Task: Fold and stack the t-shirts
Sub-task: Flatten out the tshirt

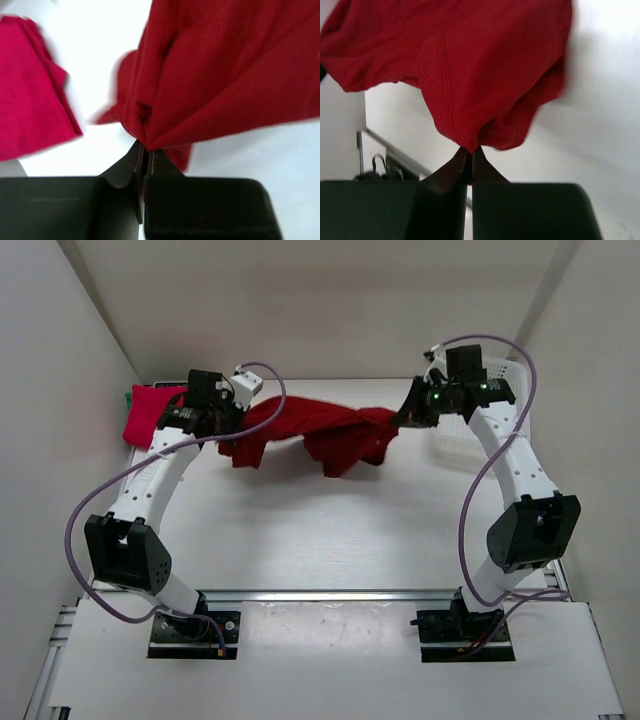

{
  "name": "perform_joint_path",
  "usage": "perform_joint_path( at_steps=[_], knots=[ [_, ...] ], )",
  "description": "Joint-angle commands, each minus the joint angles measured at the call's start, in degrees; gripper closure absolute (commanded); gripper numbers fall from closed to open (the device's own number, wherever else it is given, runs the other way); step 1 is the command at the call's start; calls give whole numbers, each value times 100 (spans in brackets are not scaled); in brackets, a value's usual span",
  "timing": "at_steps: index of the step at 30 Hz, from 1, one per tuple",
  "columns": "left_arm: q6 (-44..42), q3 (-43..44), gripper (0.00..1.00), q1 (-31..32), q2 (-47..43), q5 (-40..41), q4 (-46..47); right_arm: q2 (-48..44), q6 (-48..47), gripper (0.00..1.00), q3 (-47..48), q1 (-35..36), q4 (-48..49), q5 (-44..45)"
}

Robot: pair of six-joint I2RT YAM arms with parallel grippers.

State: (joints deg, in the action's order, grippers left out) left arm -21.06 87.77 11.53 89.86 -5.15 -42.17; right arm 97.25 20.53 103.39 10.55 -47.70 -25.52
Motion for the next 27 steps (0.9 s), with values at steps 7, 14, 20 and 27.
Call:
perform_joint_path(
  at_steps=[7,14,20,27],
  knots=[
    [-812,-1981,71,139,-294,829,-143,-400,-128,98,-2506,378,368,-525],
    [-601,-2360,44,366,-1056,1130,-370,-698,126,94,-3517,203,533,-444],
    [-1321,-3590,61,1422,-1946,814,-976,-796,258,95,-3660,184,754,-463],
    [-1216,-4497,57,1352,-1464,1938,145,-646,249,95,-3502,360,727,-445]
  ],
)
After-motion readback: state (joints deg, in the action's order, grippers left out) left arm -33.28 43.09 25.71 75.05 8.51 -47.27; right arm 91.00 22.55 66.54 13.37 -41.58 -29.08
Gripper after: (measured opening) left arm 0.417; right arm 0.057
